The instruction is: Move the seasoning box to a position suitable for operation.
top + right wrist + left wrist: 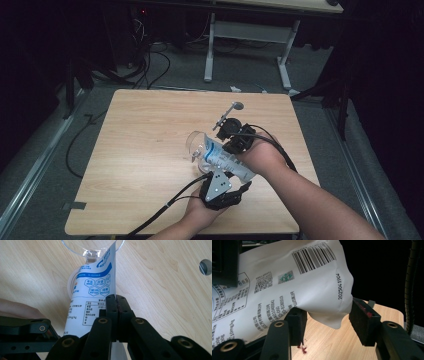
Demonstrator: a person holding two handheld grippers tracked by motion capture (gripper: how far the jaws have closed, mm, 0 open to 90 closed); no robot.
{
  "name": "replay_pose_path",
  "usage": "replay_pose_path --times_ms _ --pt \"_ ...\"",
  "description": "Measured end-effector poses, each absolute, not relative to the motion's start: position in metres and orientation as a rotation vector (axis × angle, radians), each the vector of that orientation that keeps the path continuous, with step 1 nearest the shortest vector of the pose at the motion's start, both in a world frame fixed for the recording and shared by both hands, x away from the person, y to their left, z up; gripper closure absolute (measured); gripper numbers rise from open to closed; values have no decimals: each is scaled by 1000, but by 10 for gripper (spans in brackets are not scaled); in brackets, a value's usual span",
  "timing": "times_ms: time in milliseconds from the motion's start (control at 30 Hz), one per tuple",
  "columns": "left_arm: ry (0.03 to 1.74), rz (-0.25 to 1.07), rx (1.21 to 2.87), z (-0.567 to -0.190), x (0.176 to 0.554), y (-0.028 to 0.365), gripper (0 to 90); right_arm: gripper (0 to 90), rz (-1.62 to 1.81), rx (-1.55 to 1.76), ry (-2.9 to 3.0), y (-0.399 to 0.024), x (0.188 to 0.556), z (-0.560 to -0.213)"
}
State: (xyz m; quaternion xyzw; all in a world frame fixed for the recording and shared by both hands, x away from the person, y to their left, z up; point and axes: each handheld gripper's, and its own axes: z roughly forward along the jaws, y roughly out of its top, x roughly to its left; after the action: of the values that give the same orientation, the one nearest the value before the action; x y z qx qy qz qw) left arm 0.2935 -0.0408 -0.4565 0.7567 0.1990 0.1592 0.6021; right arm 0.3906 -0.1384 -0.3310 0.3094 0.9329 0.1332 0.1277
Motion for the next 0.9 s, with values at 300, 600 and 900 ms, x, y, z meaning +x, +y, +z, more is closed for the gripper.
replay_pose_path --times_ms 300,600,900 --pt "456 371 1753 -454 293 -40 491 900 393 901 2711 -139 390 -330" --pt "453 377 1756 -455 293 -40 491 900 394 900 2709 -139 389 -330" --pt "448 378 1766 -459 292 -38 494 900 395 895 2715 -139 389 -330"
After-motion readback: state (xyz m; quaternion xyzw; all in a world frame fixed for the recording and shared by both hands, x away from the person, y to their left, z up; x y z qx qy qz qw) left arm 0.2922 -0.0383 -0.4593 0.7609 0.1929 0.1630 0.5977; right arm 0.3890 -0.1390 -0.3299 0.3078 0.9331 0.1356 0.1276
